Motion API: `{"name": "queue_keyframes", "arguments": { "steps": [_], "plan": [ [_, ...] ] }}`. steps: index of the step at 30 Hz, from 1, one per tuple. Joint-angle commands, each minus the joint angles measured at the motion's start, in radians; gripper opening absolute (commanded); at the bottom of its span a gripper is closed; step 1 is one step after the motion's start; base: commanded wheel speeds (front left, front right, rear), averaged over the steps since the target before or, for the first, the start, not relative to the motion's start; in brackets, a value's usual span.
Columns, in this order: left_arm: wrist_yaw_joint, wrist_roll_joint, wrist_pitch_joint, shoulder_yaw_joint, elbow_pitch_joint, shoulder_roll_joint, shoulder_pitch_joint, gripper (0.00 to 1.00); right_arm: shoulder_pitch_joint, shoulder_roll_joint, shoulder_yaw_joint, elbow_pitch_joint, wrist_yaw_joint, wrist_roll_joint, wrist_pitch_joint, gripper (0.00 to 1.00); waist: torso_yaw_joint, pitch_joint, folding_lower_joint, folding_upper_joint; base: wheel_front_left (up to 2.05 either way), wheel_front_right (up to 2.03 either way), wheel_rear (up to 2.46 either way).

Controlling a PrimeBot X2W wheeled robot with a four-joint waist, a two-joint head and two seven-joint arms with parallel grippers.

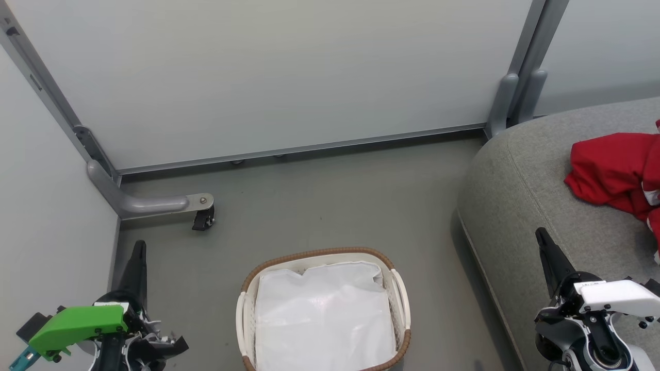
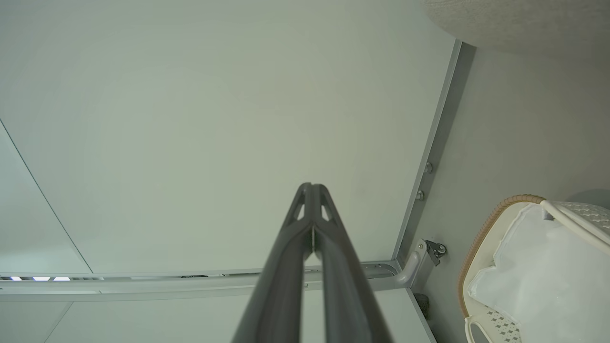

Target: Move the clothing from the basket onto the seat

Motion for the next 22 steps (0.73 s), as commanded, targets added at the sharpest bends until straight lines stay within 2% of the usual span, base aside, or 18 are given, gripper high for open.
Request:
{"name": "queue_keyframes", "arguments": {
  "steps": [1,22],
  "plan": [
    [-0.005,-0.003,0.003,0.002,-0.002,0.006,-0.010,0.00,0.011,-0.006,-0.002,-0.003,0.000,0.003,0.001,0.00,0.000,0.000,0.0000,0.0000,0.00,0.00,0.00],
    [-0.005,-0.003,0.003,0.002,-0.002,0.006,-0.010,0.00,0.011,-0.006,-0.002,-0.003,0.000,0.003,0.001,0.00,0.000,0.000,0.0000,0.0000,0.00,0.00,0.00]
  ]
}}
